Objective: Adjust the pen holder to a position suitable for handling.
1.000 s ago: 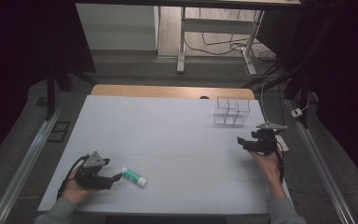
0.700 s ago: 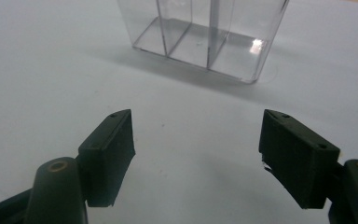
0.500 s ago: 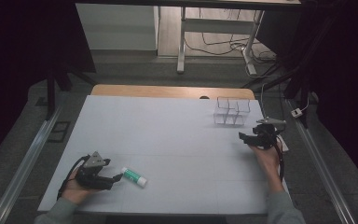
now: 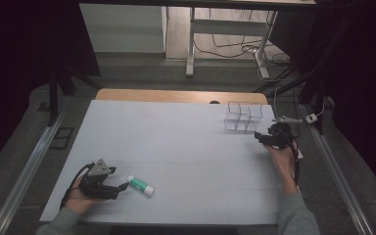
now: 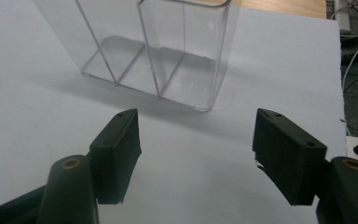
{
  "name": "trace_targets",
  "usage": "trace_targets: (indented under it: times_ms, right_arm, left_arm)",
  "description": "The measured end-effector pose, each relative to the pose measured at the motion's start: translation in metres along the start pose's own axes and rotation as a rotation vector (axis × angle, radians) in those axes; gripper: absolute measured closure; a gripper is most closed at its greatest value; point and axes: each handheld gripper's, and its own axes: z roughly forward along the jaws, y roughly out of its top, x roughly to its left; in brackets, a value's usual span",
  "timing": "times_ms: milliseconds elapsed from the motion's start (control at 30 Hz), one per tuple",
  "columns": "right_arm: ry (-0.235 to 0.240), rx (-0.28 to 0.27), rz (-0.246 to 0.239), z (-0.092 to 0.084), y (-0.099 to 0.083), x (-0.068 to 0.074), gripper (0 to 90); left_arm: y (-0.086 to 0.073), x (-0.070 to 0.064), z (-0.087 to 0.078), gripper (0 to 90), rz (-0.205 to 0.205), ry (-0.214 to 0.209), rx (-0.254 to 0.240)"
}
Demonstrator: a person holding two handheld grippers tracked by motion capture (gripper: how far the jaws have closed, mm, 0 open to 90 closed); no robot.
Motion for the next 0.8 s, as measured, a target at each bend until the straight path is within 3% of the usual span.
trace_targets:
  times_ms: [167,400,500,533,567,667,800]
  right_arm:
    - [-0.006,0.003,0.008,0.003,0.004,-0.004,38.6]
    - [-0.065,0.012,0.002,0.011,0.009,-0.008,60.9]
    - [-0.069,0.007,0.011,0.013,0.011,-0.01,66.5]
    - [-0.077,0.01,0.01,0.015,0.012,-0.013,73.4]
    - [-0.077,0.01,0.01,0.015,0.012,-0.013,73.4]
    - [-0.085,0.002,0.009,0.018,0.013,-0.017,84.3]
    - [-0.081,-0.017,0.013,0.021,0.014,-0.021,88.4]
  left_arm:
    - [0.0,0.0,0.0,19.9,0.001,0.007,0.0]
    - [-0.001,0.0,-0.001,20.0,-0.002,0.022,-0.006]
    - [-0.001,0.0,-0.001,19.9,-0.002,0.022,-0.003]
    - [-0.001,0.0,-0.001,20.0,0.0,0.023,-0.001]
    - [-0.001,0.0,-0.001,20.0,0.0,0.024,0.0]
    - [-0.001,0.0,-0.001,20.0,0.0,0.026,0.0]
    - [-0.002,-0.001,-0.001,20.0,0.004,0.028,0.003]
